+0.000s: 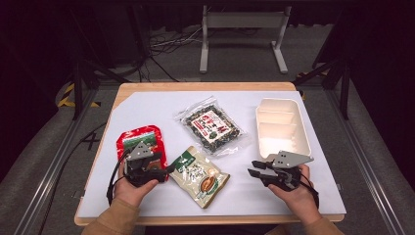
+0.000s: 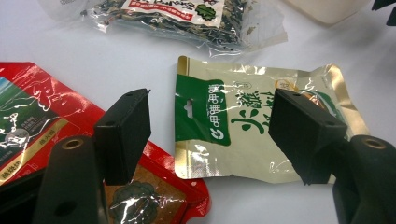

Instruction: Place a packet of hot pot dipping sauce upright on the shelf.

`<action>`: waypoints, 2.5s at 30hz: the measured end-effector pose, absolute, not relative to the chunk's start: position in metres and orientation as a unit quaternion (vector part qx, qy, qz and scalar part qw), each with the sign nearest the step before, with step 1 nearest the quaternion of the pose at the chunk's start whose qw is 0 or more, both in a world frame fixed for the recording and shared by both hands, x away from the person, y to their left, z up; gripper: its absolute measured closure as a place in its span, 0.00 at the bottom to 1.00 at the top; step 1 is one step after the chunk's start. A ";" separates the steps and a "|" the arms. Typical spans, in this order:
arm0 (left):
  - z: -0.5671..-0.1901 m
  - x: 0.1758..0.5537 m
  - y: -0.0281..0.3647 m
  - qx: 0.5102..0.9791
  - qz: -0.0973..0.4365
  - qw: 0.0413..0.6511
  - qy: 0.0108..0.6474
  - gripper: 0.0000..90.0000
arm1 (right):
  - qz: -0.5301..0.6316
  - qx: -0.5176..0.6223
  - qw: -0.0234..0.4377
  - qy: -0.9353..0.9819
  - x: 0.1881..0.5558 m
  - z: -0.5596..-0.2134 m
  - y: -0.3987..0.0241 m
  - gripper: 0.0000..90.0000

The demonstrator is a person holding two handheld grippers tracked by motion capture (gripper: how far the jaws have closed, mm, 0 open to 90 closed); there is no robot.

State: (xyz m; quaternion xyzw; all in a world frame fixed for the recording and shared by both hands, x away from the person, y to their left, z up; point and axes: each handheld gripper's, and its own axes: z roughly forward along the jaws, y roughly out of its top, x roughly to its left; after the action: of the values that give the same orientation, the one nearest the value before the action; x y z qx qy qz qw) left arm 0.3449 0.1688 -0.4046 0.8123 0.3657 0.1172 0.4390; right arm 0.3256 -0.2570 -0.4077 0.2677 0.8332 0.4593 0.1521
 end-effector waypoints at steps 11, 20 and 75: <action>-0.404 0.357 0.158 0.819 0.113 0.428 0.366 0.31 | 0.489 0.234 0.155 0.826 0.323 -0.414 -0.244 0.58; -0.410 0.372 0.147 0.829 0.088 0.406 0.374 0.26 | 0.462 0.217 0.154 0.846 0.323 -0.418 -0.246 0.74; -0.415 0.371 0.125 0.871 0.011 0.352 0.342 0.57 | 0.497 0.238 0.109 0.828 0.322 -0.424 -0.243 0.51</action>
State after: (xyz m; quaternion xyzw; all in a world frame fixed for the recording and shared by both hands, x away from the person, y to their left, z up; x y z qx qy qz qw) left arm 0.3713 0.1252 -0.4154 0.8713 0.3415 0.0109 0.3522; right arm 0.3216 -0.2425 -0.4243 0.2376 0.8276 0.4968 0.1087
